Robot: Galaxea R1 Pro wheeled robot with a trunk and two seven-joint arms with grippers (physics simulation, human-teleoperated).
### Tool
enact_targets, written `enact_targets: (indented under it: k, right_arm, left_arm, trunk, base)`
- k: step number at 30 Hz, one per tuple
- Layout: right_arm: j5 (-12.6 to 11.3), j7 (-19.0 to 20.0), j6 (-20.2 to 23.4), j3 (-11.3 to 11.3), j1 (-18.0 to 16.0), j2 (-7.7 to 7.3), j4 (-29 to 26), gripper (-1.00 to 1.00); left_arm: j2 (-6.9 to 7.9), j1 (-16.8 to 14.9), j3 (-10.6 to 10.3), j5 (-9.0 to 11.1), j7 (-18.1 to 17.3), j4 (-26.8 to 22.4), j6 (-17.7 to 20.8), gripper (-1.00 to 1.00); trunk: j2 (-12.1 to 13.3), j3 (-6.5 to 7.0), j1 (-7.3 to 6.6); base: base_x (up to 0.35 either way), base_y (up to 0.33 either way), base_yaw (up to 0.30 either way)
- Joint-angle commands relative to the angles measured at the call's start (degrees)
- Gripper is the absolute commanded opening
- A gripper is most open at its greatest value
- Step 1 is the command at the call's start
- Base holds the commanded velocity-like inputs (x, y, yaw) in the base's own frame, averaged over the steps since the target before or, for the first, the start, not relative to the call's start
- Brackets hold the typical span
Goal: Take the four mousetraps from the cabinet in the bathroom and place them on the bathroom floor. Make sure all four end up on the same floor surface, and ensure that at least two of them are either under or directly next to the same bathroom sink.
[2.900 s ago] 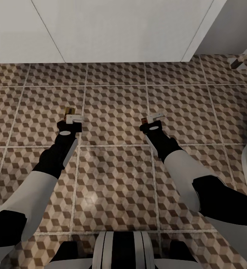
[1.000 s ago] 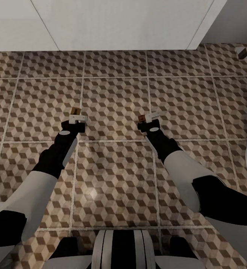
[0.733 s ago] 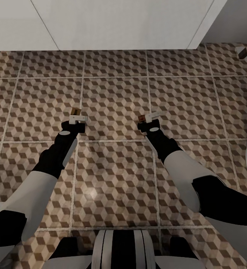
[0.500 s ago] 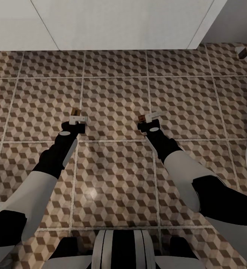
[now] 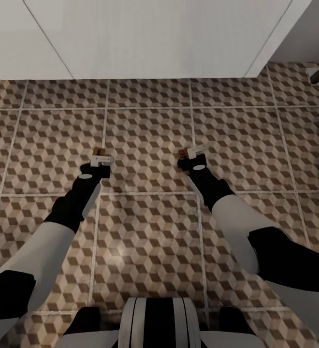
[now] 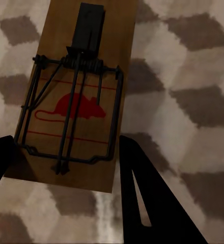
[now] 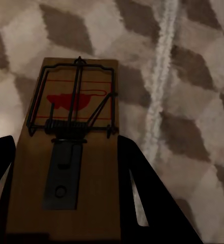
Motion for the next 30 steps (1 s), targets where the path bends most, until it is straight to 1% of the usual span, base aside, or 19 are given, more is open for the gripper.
enact_targets:
  k: [1,3,6,10,13,23,26,30]
  right_arm:
    - [0.4,-0.3,0.5,0.2,0.0,0.0,-0.1,-1.0]
    - [0.4,-0.3,0.5,0.3,0.0,0.0,-0.1,-1.0]
    - [0.4,-0.3,0.5,0.3,0.0,0.0,-0.1,-1.0]
    - [0.4,-0.2,0.5,0.3,0.0,0.0,-0.1,-1.0]
    - [0.4,-0.2,0.5,0.3,0.0,0.0,-0.1,-1.0]
    - [0.4,0.0,0.5,0.4,0.0,0.0,0.0,-1.0]
    - [0.4,1.1,0.5,0.3,0.1,0.0,0.3,-1.0]
    - [0.4,2.4,0.5,0.3,0.1,0.0,0.6,-1.0]
  left_arm:
    - [0.09,0.0,-0.3,0.2,0.5,0.2,0.3,-1.0]
    - [0.05,0.0,-0.3,0.2,0.5,1.0,0.2,-1.0]
    - [-0.39,0.0,-0.3,0.2,0.5,1.2,-0.2,-1.0]
    - [-0.79,0.0,-0.3,0.2,0.4,1.6,-2.9,-1.0]
    - [-0.86,0.0,-0.3,0.2,0.4,1.9,-3.9,-1.0]
    - [-0.96,0.0,-0.2,0.2,0.4,2.0,-4.3,-1.0]
    - [-0.98,0.0,-0.1,0.2,0.4,2.0,-4.3,-1.0]
    - [-1.4,0.0,0.0,0.1,0.4,2.1,-4.4,-1.0]
  trunk:
    - [0.0,-0.03,0.01]
    - [0.0,-0.03,0.01]
    - [0.0,-0.03,0.01]
    - [0.0,-0.03,0.01]
    - [0.0,-0.03,0.01]
    - [0.0,-0.03,0.01]
    - [0.0,-0.03,0.01]
    - [0.0,-0.03,0.01]
  base:
    - [0.176,0.0,0.0]
    - [0.092,0.0,0.0]
    - [0.036,0.0,0.0]
    - [0.009,0.0,0.0]
    - [0.002,0.0,0.0]
    - [0.0,0.0,0.0]
    - [0.0,0.0,0.0]
    - [0.0,0.0,0.0]
